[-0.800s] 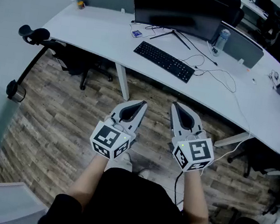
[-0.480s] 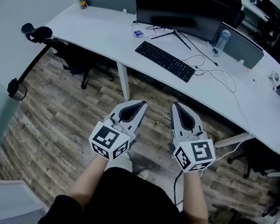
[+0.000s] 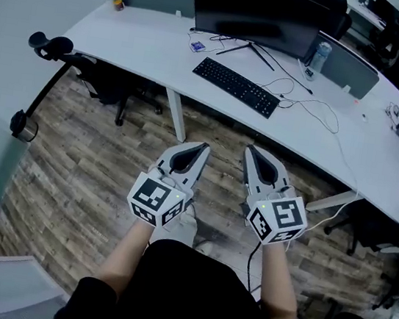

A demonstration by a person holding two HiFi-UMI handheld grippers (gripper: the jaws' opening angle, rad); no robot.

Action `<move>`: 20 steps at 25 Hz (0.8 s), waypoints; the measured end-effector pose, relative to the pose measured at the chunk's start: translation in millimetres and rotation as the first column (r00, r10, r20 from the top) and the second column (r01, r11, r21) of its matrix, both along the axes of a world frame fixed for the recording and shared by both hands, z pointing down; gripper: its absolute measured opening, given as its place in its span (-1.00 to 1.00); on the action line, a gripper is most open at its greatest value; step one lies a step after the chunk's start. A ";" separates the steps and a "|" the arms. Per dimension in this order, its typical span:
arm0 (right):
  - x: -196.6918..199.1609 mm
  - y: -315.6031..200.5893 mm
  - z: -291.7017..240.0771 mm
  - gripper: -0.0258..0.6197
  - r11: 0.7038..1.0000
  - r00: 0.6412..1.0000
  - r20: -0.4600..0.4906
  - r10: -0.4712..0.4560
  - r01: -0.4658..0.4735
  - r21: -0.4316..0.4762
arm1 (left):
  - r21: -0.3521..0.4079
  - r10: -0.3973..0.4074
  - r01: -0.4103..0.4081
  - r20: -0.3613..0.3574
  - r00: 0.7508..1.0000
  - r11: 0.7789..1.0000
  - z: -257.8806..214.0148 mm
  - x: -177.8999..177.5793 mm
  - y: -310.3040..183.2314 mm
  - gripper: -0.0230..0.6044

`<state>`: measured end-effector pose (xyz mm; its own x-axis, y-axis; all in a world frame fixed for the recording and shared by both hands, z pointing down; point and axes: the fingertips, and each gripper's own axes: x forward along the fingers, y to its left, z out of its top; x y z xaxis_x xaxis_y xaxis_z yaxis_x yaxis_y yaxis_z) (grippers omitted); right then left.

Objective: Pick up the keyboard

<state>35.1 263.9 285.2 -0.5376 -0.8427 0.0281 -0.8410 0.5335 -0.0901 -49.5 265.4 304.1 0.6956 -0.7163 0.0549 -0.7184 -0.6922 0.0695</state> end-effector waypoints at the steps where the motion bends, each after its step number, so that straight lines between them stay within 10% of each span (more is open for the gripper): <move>1: 0.1 -3.5 1.0 -0.92 1.000 1.000 -0.002 0.001 -0.001 -0.003 | -0.001 0.002 -0.002 0.000 1.000 1.000 0.5 0.3 -3.6 -0.90; 20: -12.4 -109.2 5.1 -0.91 0.999 0.999 -0.034 0.031 -0.032 -0.027 | -0.015 0.044 -0.044 -0.017 0.999 0.999 1.6 -11.2 -112.0 -0.90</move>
